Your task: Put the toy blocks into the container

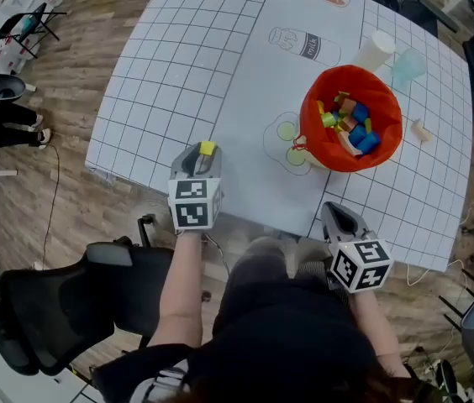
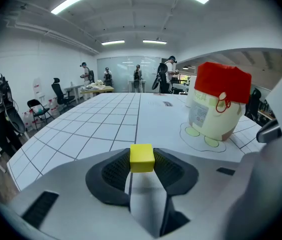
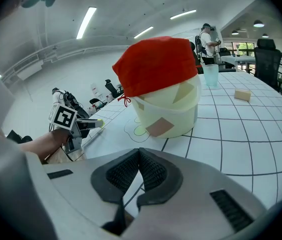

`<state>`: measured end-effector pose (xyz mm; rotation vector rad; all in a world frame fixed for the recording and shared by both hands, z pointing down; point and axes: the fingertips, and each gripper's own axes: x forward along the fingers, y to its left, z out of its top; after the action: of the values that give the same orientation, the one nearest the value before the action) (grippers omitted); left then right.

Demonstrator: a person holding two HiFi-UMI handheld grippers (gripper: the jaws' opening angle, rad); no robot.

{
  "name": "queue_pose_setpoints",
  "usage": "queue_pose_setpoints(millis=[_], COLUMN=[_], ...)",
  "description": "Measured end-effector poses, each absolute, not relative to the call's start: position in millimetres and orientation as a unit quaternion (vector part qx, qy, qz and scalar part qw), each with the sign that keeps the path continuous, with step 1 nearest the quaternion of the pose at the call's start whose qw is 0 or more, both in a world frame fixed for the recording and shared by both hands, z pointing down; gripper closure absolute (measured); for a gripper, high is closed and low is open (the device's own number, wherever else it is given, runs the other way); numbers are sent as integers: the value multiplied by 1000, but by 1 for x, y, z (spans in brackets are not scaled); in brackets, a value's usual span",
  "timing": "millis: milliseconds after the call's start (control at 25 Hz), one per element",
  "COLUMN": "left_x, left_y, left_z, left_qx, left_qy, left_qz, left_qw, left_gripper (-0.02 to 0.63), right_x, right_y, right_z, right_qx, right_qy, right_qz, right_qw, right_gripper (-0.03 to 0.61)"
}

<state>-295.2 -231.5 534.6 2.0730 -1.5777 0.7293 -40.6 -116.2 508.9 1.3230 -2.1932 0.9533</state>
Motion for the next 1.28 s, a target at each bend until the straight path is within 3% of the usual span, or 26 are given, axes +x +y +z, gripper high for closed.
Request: queue_pose_setpoints(millis=[320,800,1280], left_x=[-247,-123,-25], left_y=[-241,-252,-249], left_z=[464,339,339], left_qx=[797,877,923], left_qy=[-526,-440,-319], left_qz=[224,156,205], left_qw=[197,115,61], left_gripper=[457,456,454], right_x=[-21,42,84], right_y=[-130,-148,-149], right_z=[498,482,483], right_qx=[460,460,478], right_qy=[-801,-809,-797], right_qz=[329,326,333], right_qw=[196,169,158], right_gripper=[563,563,563])
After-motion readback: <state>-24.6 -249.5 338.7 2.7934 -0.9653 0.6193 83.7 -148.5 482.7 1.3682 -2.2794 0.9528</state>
